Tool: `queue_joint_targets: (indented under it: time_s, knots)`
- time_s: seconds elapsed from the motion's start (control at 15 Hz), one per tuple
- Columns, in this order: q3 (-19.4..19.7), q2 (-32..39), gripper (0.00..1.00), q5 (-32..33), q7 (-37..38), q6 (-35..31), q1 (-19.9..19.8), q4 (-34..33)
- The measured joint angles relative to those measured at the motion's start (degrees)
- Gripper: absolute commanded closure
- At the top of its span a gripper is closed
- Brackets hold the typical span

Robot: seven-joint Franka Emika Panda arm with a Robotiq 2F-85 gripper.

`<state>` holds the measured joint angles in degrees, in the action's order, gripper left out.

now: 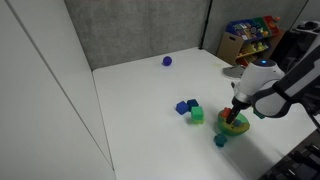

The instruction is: Pick up the orange toy from the green bowl and put it on the table

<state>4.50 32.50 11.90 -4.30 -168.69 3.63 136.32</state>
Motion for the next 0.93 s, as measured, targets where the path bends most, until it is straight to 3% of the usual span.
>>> queue_joint_targets:
  time_s: [0.4,0.53,0.73,0.93]
  knots:
    - [0.41,0.01,0.81,0.00,-0.76,-0.65,0.04,-0.60]
    - [0.38,-0.01,0.84,0.00,-0.77,-0.65,0.04,-0.64]
    - [0.17,-0.29,0.96,0.00,-0.77,-0.65,-0.01,-0.64]
    - [-0.95,-1.18,0.94,-0.08,-0.77,-0.37,-0.65,-0.56]
